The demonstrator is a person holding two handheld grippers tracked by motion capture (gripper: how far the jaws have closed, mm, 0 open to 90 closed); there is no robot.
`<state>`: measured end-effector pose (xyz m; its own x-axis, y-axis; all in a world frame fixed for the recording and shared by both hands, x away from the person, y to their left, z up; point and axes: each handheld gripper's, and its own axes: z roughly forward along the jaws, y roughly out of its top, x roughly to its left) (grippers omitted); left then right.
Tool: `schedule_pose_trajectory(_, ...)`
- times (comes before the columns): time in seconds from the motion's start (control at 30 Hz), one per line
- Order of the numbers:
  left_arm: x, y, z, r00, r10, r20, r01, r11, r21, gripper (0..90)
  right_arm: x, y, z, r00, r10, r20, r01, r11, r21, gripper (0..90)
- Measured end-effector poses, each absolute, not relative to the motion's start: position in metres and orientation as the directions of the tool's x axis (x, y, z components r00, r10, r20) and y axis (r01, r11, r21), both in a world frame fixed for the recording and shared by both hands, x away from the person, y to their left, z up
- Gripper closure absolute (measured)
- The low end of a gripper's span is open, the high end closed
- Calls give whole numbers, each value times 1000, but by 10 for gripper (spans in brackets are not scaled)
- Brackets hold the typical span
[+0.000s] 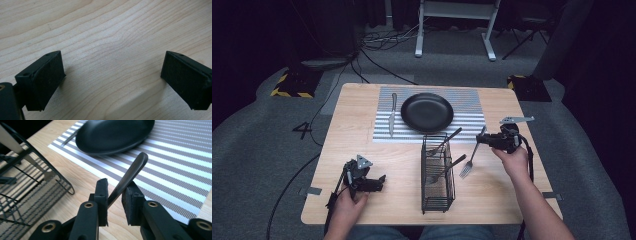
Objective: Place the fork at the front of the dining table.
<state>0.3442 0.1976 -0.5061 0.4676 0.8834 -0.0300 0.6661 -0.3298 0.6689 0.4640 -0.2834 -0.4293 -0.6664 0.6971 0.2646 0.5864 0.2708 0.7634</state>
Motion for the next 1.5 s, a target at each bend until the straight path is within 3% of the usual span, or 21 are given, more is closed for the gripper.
schedule_pose_trajectory(0.9, 344, 198, -506, 467, 883, -31, 667, -329, 668, 49, 485, -290, -472, -564, 768, 304, 688, 233, 687, 644)
schedule_pose_trajectory(1.5, 344, 198, -506, 468, 883, -30, 666, -330, 669, 49, 485, -305, -494, -453, 803, 389, 763, 123, 634, 623)
